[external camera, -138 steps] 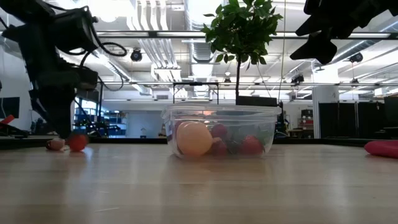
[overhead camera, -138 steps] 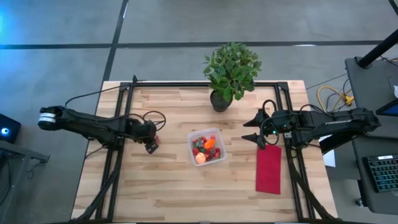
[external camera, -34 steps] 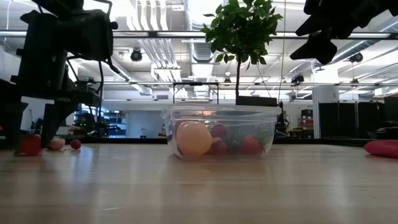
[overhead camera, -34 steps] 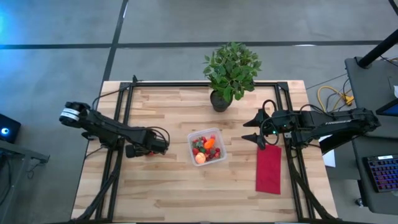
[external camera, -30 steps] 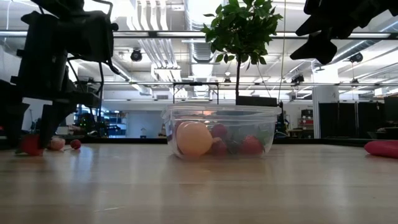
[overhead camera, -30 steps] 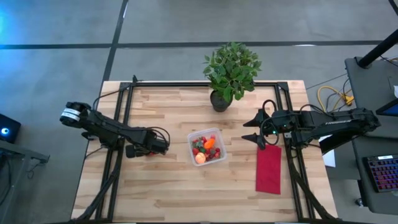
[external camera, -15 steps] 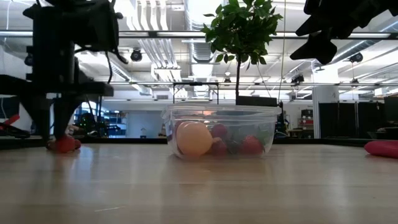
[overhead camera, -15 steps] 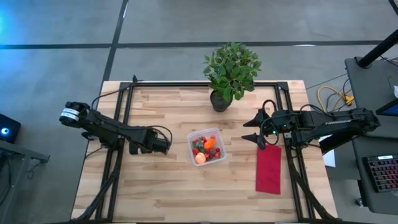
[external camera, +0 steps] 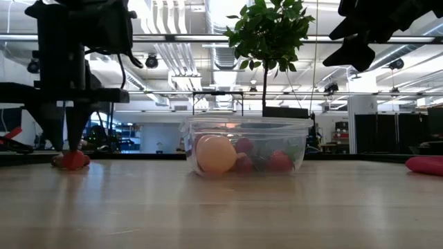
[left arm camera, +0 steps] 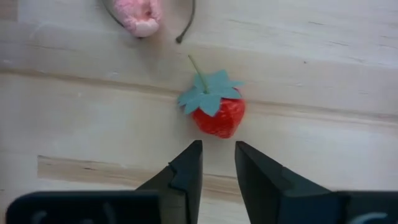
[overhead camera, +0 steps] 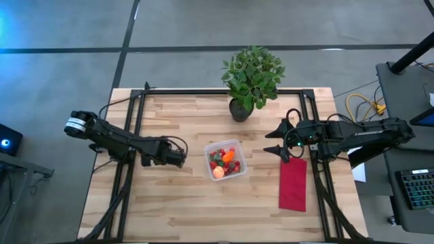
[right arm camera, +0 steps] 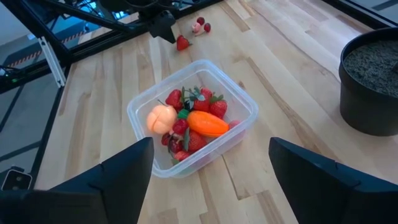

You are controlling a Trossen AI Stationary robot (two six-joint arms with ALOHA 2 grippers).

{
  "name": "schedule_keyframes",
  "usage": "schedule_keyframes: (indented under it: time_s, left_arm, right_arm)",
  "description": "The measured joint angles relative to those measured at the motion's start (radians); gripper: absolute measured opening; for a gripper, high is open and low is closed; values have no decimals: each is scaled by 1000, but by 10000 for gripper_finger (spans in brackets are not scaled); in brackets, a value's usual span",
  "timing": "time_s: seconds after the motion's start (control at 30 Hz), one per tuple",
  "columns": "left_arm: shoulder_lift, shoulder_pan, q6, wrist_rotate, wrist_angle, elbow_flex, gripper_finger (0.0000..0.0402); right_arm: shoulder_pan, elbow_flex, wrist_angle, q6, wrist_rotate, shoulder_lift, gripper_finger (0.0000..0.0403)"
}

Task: Pick and placing Produce into tupperware
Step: Put the red strawberry into the transparent bin

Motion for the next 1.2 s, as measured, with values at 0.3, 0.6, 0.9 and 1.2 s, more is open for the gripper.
schedule_keyframes:
  time_s: [0.3, 0.6, 0.9, 1.2]
  left_arm:
    - [0, 0, -9, -4, 1, 4, 169]
    - [0, 3, -139, -49, 4, -17, 205]
    - [1, 16, -141, -56, 66, -51, 205]
    - [2, 39, -138, -92, 75, -77, 205]
  right_arm:
    - [0, 0, 0, 0, 0, 0, 305]
    - [0, 0, 0, 0, 0, 0, 304]
    - [0, 0, 0, 0, 0, 0, 309]
    - [0, 0, 0, 0, 0, 0, 303]
